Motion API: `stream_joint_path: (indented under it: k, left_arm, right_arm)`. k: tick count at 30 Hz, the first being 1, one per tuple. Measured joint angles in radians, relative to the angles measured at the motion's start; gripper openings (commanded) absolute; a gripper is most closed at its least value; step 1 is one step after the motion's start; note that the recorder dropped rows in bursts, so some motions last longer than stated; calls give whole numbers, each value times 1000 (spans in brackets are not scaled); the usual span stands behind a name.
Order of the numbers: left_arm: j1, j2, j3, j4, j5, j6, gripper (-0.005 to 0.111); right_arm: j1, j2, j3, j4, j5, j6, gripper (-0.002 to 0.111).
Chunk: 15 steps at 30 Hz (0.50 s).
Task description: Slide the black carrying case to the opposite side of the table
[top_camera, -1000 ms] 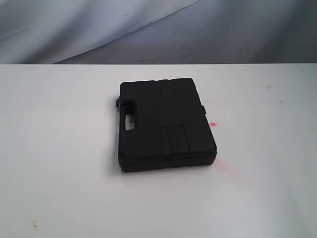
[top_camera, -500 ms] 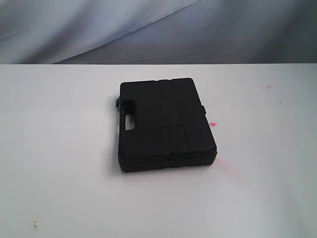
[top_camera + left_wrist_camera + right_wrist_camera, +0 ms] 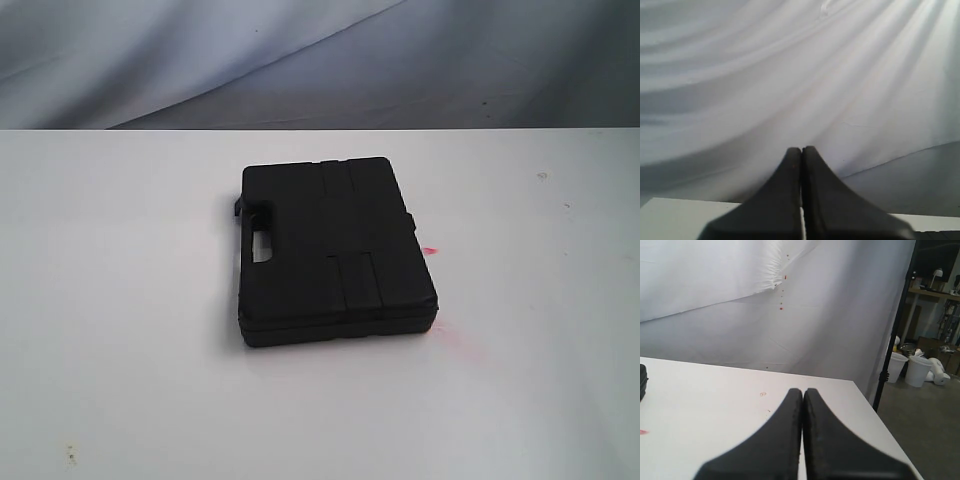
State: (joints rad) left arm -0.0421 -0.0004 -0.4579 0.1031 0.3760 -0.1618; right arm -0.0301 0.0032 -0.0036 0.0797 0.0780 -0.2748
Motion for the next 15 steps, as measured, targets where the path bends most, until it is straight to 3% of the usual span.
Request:
stream_joint_path:
  k: [7, 15]
  left_arm:
    - [0, 34, -202, 8, 228, 118, 0]
    - [0, 298, -340, -103, 467, 276, 0]
  right_arm:
    - [0, 0, 0, 0, 0, 0, 0]
    - [0, 0, 0, 0, 0, 0, 0]
